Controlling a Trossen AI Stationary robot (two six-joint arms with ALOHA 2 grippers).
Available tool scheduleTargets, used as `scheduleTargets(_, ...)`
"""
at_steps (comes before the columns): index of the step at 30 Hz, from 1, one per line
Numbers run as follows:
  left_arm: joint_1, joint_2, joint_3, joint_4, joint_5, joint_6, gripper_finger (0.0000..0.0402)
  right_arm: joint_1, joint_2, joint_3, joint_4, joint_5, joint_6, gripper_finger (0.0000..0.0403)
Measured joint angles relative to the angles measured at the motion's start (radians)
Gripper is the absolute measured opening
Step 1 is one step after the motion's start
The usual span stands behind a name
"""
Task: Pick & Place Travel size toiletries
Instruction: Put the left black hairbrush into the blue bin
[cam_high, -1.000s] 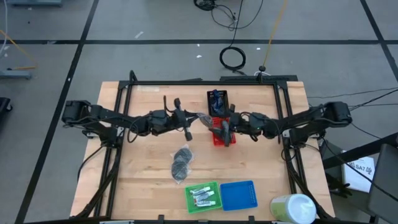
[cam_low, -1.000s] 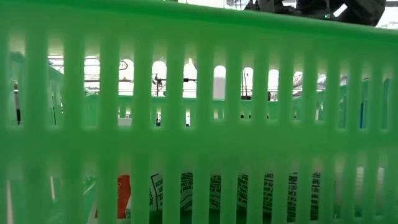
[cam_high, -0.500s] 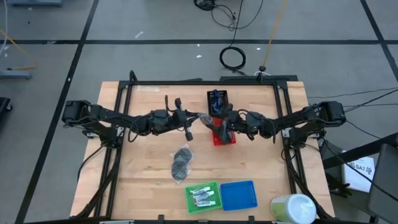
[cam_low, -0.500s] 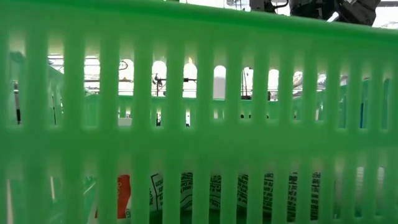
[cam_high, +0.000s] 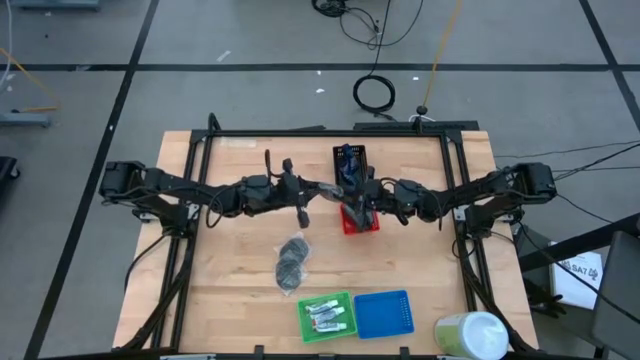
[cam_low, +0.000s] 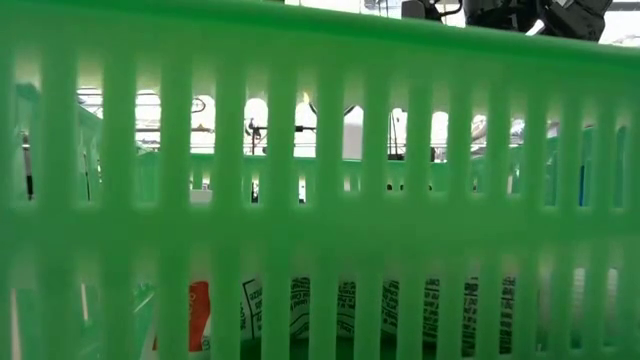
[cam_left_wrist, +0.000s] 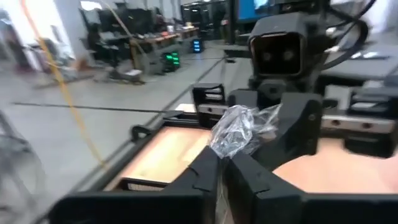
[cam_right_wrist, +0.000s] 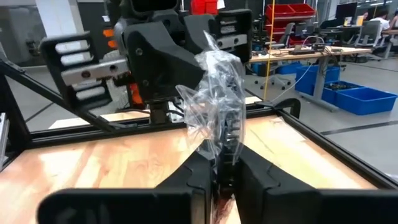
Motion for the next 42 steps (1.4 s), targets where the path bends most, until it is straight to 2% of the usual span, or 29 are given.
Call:
scheduleTargets(4, 0.016, -0.019, 0.0, -0.041, 0.083, -0.048, 0.0082, 0.0, -0.006, -0.001, -0.011, -0.001, -0.002, 0.0029)
scheduleTargets(10, -0.003, -0.107, 0.0, -0.145, 0.114, -0.077, 0.0215, 0.001, -0.118, -0.001, -0.159, -0.048, -0.027, 0.0021)
scheduleTargets(14, -0.025, -0.183, 0.001, -0.239, 0.067, -0.041, 0.0281, 0.009, -0.238, -0.001, -0.317, -0.131, 0.008, 0.0021)
scheduleTargets(18, -0.033, -0.231, 0.001, -0.336, -0.035, -0.053, 0.0321, 0.04, -0.332, -0.001, -0.44, -0.279, 0.072, 0.0021)
scheduleTargets(23, -0.033, -0.242, 0.0, -0.455, -0.089, -0.106, 0.0344, 0.123, -0.4, -0.001, -0.511, -0.511, 0.151, 0.0021)
scheduleTargets(26, -0.033, -0.242, 0.0, -0.501, -0.115, -0.143, 0.0346, 0.197, -0.424, -0.001, -0.533, -0.579, 0.186, 0.0021)
scheduleTargets(31, -0.033, -0.242, 0.0, -0.513, -0.159, -0.186, 0.0347, 0.35, -0.419, -0.001, -0.571, -0.556, 0.242, 0.0021)
scheduleTargets(38, -0.013, -0.234, 0.0, -0.515, -0.211, -0.214, 0.0347, 0.532, -0.336, -0.001, -0.615, -0.352, 0.36, 0.0021)
scheduleTargets(42, 0.002, -0.235, 0.0, -0.523, -0.215, -0.259, 0.0347, 0.597, -0.279, -0.001, -0.631, -0.29, 0.432, 0.0022)
